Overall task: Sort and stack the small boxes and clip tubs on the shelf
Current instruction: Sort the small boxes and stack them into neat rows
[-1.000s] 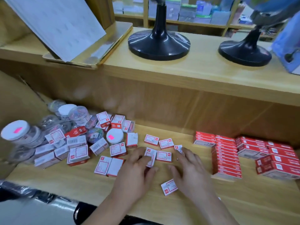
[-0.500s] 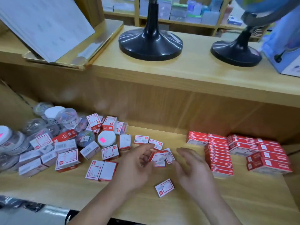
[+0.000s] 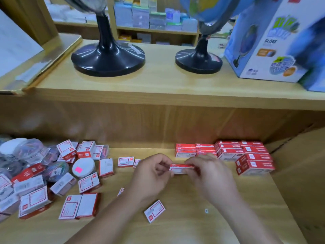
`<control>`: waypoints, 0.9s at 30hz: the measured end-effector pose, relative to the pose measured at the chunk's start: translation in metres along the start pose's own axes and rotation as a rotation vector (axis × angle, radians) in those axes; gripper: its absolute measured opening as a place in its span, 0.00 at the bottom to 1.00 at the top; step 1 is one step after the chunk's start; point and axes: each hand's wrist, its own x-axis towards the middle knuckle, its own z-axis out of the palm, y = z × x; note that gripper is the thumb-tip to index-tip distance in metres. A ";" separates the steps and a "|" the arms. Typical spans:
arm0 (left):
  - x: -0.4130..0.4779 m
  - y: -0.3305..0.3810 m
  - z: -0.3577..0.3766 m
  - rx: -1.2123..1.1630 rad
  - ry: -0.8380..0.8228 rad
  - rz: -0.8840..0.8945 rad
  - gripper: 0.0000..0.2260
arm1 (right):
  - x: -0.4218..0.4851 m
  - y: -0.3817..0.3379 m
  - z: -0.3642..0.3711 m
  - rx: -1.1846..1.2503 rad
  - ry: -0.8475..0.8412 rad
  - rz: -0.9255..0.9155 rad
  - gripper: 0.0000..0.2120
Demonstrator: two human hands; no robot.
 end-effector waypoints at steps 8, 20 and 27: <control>0.006 -0.023 -0.022 0.478 0.221 0.236 0.13 | 0.037 0.010 0.029 -0.394 0.109 -0.055 0.07; -0.037 -0.046 -0.047 0.639 0.161 0.232 0.15 | 0.036 0.008 0.037 -0.333 0.177 -0.138 0.07; -0.090 -0.046 -0.062 0.695 0.218 0.201 0.15 | -0.030 -0.040 0.034 0.283 -0.201 -0.008 0.19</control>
